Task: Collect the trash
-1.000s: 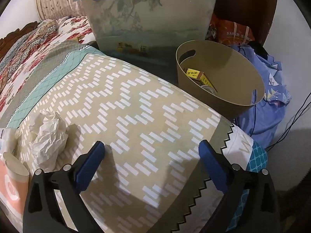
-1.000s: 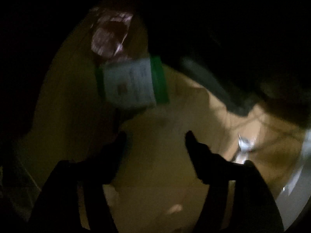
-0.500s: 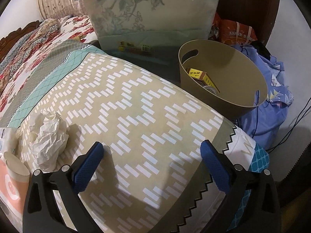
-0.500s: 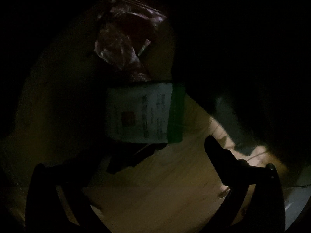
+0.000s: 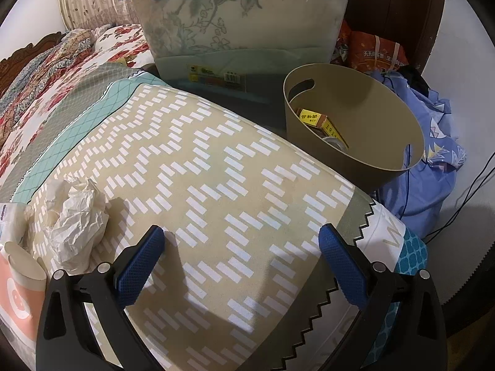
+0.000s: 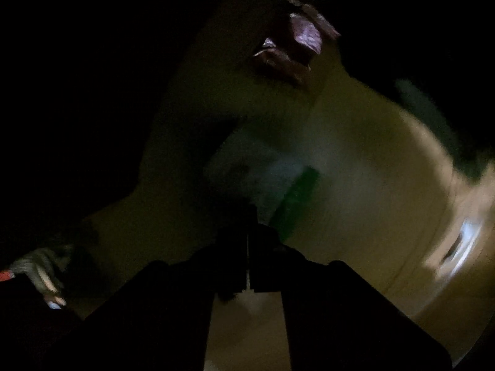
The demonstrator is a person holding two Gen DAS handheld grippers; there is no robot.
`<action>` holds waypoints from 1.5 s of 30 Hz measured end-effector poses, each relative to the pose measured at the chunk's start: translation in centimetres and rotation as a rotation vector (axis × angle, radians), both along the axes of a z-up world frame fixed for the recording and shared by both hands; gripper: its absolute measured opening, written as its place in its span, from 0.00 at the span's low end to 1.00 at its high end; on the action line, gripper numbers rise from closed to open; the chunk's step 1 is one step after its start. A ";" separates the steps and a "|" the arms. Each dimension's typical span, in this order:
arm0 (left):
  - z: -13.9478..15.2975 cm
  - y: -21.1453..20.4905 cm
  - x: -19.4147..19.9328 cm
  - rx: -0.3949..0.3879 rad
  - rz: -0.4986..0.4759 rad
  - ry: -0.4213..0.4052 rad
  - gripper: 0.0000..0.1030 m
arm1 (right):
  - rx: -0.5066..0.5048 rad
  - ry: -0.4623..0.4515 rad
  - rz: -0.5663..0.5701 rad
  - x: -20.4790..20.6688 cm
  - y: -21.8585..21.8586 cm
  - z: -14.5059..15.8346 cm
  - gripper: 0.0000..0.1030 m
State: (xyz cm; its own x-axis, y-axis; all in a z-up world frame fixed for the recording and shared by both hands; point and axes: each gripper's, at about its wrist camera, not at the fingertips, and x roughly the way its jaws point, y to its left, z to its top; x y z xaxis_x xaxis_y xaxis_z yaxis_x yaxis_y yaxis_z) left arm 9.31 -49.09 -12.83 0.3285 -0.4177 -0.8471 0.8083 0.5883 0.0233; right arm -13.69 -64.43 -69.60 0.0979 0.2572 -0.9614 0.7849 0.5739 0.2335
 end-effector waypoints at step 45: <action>1.5 1.5 -1.3 -0.125 -0.113 0.006 0.87 | 0.001 -0.040 -0.089 -6.6 5.9 6.0 0.92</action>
